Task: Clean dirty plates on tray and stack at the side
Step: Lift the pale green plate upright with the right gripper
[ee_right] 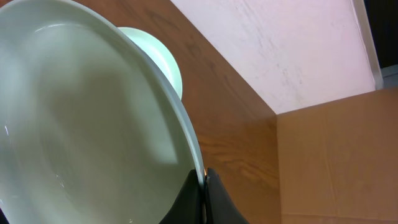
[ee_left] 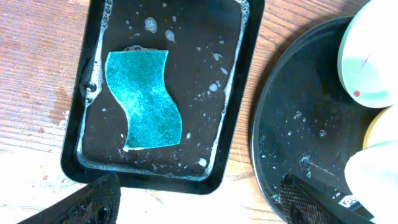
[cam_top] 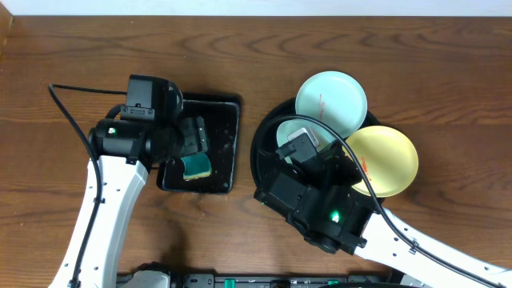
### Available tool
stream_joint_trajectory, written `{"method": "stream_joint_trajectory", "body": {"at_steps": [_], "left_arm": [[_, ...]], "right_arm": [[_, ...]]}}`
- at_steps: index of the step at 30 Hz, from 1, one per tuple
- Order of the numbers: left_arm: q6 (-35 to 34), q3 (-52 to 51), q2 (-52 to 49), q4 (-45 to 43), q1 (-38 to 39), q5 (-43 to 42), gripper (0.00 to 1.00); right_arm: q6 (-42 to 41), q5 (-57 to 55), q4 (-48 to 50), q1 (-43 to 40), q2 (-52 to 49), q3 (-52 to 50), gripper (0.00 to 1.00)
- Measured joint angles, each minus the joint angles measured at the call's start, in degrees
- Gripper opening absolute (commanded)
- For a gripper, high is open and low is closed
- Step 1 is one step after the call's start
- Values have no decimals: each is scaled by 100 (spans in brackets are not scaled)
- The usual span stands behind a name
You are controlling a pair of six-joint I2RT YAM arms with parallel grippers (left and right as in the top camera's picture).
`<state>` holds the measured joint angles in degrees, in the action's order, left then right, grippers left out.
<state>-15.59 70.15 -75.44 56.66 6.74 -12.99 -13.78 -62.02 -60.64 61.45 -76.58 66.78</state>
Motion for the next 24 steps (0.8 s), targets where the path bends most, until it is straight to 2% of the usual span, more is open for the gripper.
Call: {"method": "stream_joint_trajectory", "body": {"at_steps": [24], "left_arm": [[0,0,0,0,0,-2,82]], "right_arm": [[68,-170,-2,0,0,0,1]]}}
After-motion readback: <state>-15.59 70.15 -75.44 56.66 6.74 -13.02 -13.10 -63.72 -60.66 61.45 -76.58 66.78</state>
